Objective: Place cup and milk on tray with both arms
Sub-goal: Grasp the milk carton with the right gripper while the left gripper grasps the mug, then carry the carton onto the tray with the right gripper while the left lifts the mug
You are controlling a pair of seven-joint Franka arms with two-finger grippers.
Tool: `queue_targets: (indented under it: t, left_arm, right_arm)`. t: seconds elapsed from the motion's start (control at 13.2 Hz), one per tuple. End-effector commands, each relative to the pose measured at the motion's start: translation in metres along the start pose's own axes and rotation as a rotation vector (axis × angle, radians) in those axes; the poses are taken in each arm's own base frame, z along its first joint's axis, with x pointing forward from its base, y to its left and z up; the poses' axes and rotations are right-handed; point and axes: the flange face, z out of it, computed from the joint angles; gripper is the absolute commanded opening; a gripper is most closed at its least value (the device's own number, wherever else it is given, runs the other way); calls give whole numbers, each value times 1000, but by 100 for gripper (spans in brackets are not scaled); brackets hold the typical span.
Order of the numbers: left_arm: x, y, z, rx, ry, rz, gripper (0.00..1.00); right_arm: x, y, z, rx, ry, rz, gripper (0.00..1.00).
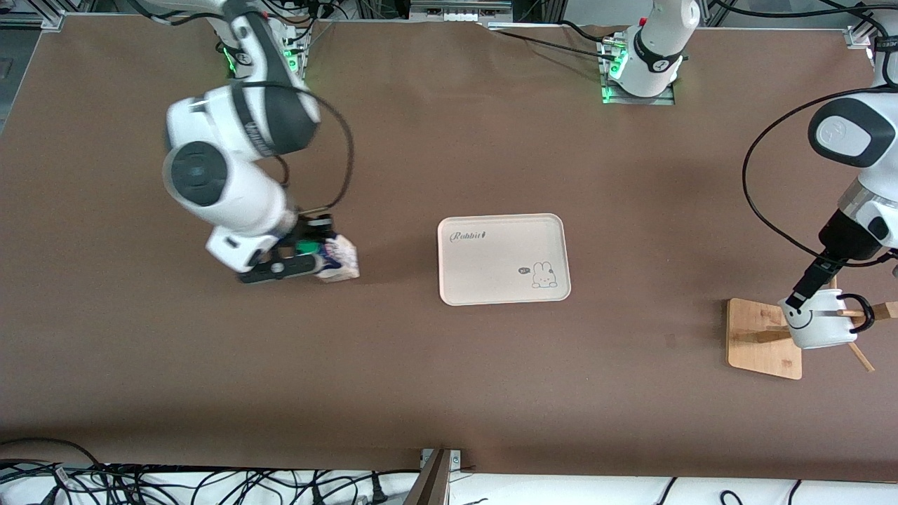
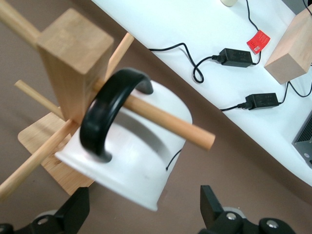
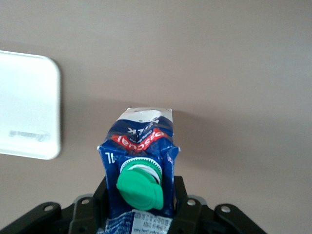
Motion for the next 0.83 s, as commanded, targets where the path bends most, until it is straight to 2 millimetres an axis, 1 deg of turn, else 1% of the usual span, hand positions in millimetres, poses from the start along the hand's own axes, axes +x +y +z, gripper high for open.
queue_targets:
  t: [0.0, 0.08, 0.15, 0.23, 0.3, 0.38, 0.53, 0.6, 0.75]
  left_arm:
    - [13, 8, 8, -35, 8, -18, 100]
    - [14, 7, 10, -40, 10, -9, 97]
    - [13, 7, 11, -41, 7, 32, 79]
    - [14, 9, 10, -41, 8, 76, 52]
    - [19, 13, 6, -45, 19, 110, 35]
    - [19, 13, 6, -43, 18, 128, 28]
    - [19, 14, 4, -45, 21, 161, 21]
    - [18, 15, 3, -45, 22, 169, 16]
    - [17, 16, 2, -46, 10, 197, 14]
  right_arm:
    - [2, -91, 15, 5, 13, 57, 54]
    - [2, -120, 24, 11, 21, 78, 54]
    - [1, -146, 31, 19, 28, 83, 54]
    - [0, -162, 35, 29, 35, 81, 54]
    - [-2, -173, 37, 37, 42, 73, 54]
    - [-6, -182, 38, 47, 53, 62, 54]
    - [-10, -193, 44, 48, 56, 57, 54]
    - [-10, -195, 48, 50, 60, 65, 54]
    - [-12, -201, 47, 56, 70, 65, 54]
